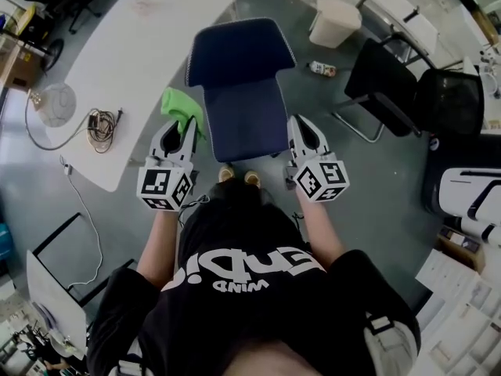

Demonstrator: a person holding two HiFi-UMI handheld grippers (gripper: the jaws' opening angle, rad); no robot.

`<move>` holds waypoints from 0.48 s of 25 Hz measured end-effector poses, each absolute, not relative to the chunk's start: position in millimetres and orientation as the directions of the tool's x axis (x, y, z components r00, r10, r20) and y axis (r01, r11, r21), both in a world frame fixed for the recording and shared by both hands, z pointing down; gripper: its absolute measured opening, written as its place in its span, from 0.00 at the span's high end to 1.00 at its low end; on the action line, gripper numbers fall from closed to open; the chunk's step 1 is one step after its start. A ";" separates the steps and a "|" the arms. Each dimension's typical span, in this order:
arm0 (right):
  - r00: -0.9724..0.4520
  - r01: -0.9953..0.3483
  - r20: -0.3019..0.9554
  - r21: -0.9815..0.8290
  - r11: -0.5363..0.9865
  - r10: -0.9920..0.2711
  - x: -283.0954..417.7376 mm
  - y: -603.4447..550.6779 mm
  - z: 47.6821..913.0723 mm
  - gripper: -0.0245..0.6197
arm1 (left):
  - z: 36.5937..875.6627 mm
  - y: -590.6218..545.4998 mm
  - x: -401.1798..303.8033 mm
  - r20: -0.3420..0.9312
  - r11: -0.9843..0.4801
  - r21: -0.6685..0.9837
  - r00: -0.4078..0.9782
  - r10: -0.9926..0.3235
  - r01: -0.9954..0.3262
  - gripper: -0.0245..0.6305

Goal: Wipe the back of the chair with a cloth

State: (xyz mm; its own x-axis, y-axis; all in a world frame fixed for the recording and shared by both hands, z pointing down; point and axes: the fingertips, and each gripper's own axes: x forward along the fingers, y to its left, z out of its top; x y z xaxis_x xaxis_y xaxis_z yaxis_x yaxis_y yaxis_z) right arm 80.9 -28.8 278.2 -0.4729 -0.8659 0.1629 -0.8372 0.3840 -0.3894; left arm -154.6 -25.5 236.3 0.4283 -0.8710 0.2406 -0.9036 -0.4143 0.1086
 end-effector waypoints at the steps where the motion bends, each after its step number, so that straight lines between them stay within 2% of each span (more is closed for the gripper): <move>1: -0.470 -0.839 0.164 -0.388 0.382 -0.867 80.2 -33.6 280.1 0.97 | 241.0 -31.7 -155.5 0.246 -0.416 0.109 0.430 -0.869 -0.903 0.86; 12: -0.455 -0.852 0.181 -0.374 0.367 -0.872 63.8 -76.6 327.6 0.97 | 302.5 -95.7 -169.1 0.263 -0.424 0.127 0.443 -0.857 -0.897 0.86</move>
